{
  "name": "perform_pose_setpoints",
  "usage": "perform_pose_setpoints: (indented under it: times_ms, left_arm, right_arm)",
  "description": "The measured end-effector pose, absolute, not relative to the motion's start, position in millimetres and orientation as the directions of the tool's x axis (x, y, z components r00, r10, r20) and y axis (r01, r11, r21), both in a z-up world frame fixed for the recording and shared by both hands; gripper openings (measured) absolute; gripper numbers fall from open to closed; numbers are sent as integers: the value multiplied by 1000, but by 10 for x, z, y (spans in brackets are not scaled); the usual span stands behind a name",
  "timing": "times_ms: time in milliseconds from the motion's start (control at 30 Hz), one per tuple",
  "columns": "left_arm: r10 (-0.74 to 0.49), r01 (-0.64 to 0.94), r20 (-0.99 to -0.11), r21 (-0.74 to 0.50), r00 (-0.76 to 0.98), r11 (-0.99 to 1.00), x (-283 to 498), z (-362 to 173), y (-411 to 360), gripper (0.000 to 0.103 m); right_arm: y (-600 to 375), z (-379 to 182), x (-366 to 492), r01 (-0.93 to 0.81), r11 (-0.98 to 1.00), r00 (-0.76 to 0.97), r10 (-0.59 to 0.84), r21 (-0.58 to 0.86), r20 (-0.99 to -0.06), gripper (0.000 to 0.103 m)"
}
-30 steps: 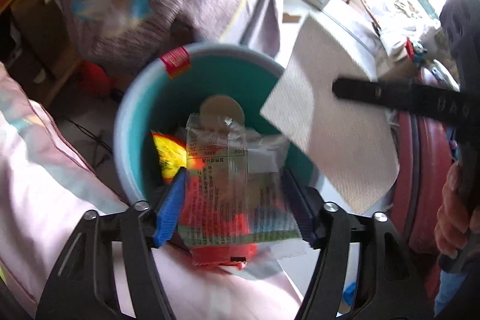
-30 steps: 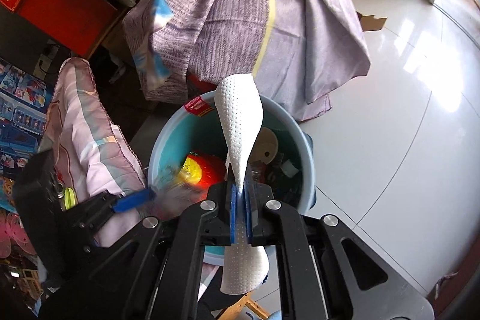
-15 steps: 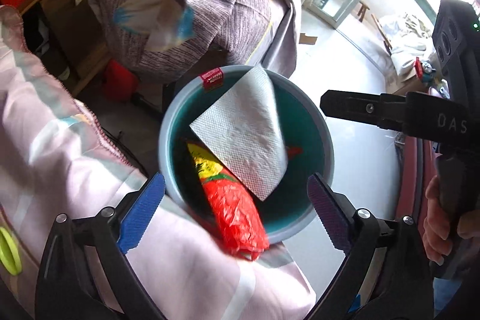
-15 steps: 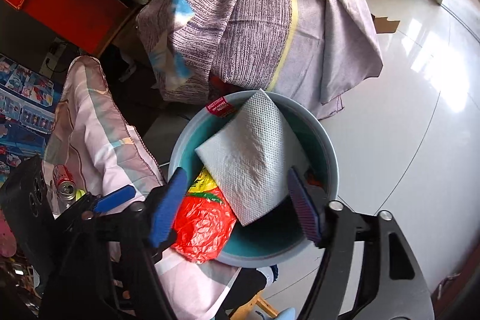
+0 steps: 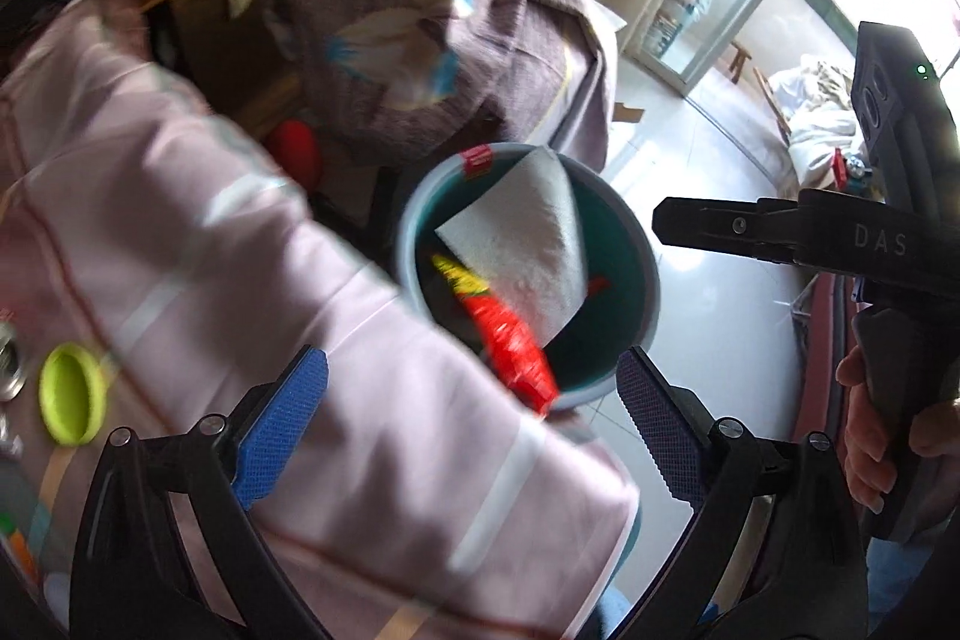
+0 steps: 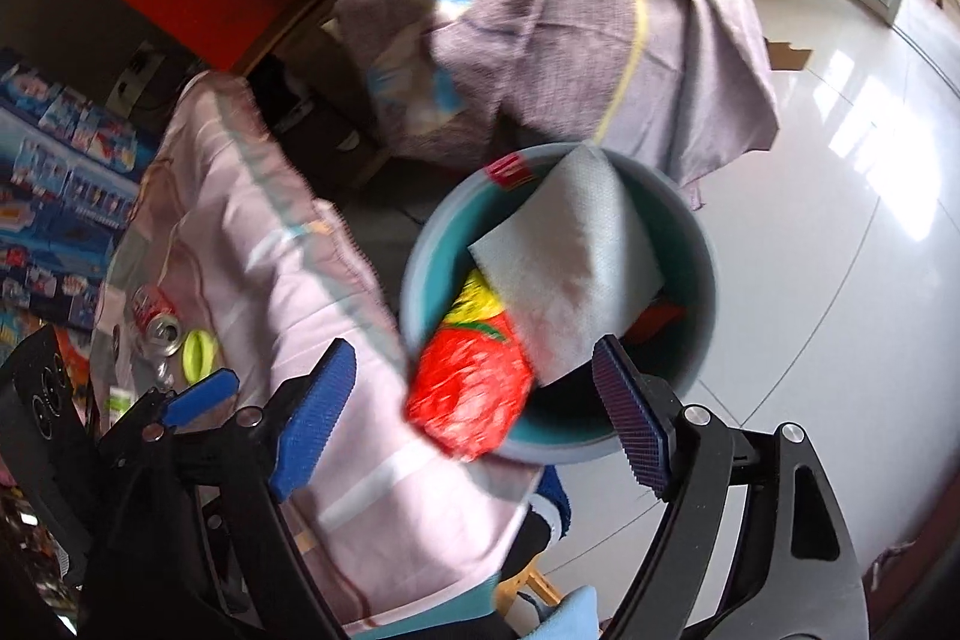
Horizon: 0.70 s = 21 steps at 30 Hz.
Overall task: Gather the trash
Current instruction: 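Move both tools back over the table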
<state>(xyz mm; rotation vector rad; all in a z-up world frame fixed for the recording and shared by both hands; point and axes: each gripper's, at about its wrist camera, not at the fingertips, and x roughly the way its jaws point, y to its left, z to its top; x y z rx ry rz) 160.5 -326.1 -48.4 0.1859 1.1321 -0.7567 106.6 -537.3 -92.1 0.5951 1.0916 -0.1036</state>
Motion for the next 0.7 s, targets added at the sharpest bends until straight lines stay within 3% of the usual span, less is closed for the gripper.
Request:
perform_pose_setpoints:
  times_ms: [700]
  left_arm:
    - [-382, 351, -830, -244, 407, 904, 1698, -215, -1042, 97]
  right_arm:
    - [-3534, -621, 1550, 80, 952, 394, 242, 295, -887, 78]
